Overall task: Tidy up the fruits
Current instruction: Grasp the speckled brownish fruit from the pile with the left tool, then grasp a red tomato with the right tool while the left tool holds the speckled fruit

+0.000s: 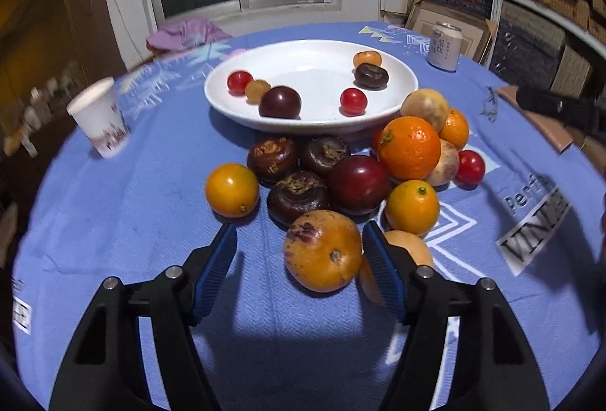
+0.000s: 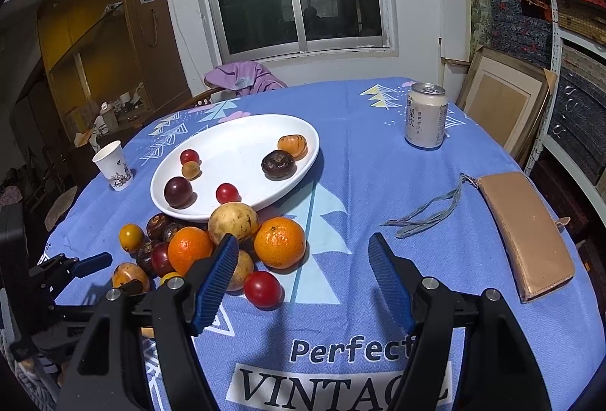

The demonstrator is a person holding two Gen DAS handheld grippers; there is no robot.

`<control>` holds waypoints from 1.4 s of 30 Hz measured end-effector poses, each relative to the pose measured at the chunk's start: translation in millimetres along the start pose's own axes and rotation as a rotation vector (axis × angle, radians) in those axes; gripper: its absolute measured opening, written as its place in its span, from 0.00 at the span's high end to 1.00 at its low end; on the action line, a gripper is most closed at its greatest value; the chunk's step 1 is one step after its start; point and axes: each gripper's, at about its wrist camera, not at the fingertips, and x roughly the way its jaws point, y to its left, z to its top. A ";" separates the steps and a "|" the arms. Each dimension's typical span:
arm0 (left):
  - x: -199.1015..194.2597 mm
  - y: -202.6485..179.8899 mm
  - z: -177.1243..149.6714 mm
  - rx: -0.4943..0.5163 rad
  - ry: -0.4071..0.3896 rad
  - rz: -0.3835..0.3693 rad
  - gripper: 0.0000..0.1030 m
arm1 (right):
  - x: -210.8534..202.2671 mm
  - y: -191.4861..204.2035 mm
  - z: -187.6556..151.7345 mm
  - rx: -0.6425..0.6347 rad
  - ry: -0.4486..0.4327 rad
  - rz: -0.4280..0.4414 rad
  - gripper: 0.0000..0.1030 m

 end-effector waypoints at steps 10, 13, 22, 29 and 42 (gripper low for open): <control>13.7 7.0 -0.5 -0.042 0.041 -0.064 0.56 | 5.1 -0.1 -1.5 0.000 0.017 -0.003 0.30; 12.3 5.1 -0.8 -0.038 0.040 -0.056 0.57 | 8.7 0.4 -2.5 -0.003 0.034 -0.004 0.30; -30.8 56.2 1.0 -0.217 -0.075 0.096 0.58 | 10.5 24.3 -20.5 -0.099 0.078 0.059 0.43; -32.4 79.9 0.3 -0.320 -0.059 0.089 0.58 | 23.5 57.2 -42.7 -0.239 0.131 0.033 0.54; -35.1 67.5 -1.4 -0.272 -0.061 0.070 0.58 | 48.3 47.7 -39.2 -0.207 0.175 0.011 0.63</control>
